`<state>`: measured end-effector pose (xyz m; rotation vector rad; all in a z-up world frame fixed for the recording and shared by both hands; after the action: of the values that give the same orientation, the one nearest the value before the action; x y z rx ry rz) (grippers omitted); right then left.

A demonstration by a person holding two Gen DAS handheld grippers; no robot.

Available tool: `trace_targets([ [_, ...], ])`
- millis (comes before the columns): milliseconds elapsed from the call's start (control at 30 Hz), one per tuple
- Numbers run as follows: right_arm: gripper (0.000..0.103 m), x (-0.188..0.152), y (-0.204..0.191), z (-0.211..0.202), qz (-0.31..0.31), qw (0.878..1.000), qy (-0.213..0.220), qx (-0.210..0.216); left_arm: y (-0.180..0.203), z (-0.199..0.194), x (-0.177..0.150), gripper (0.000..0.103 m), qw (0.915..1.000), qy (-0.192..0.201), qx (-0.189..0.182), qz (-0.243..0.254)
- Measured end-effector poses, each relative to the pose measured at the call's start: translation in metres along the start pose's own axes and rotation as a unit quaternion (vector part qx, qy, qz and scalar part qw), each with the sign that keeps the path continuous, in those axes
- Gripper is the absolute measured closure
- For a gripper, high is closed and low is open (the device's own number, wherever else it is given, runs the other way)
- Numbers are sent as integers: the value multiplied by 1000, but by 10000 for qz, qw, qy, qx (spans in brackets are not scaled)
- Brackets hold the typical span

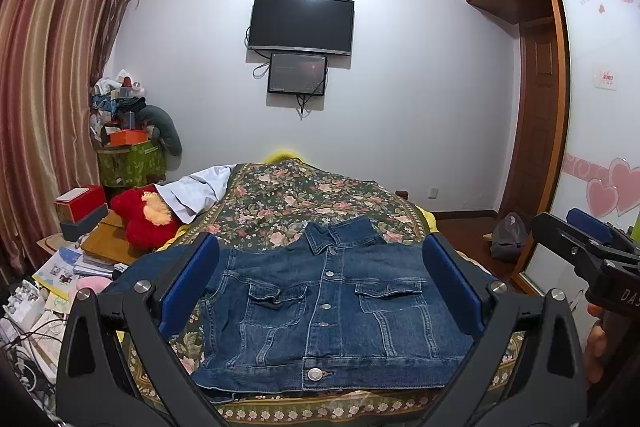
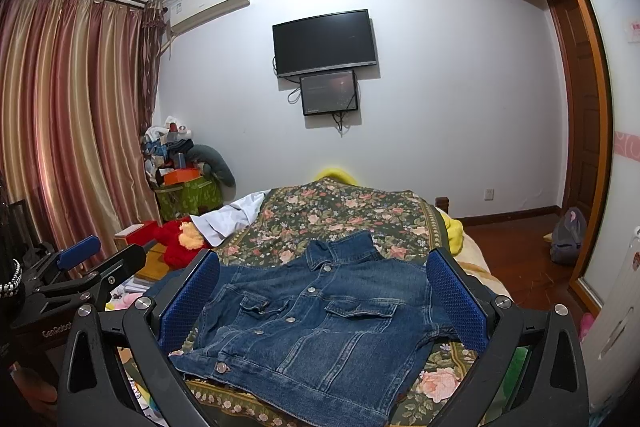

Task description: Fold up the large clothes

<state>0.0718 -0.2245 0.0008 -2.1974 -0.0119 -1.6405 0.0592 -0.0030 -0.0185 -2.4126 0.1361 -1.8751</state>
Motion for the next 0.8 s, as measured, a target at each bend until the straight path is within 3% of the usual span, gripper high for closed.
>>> trace_targets([
  [800,0,0,1,2,27,10000,-10,12,-5,0,-1,1,10000,-11,24,2],
])
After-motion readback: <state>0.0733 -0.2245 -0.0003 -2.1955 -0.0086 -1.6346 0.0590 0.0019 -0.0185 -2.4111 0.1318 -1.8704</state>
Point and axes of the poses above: each gripper's, at about its wrist camera, not at the fingertips, and z roughly the way its jaws point, y to its right, x to its top, the point moved 6 cm from there along z, roughly the way its jaws point, and after that the axes turned 12 degrees about z, right-handed, at the moved point
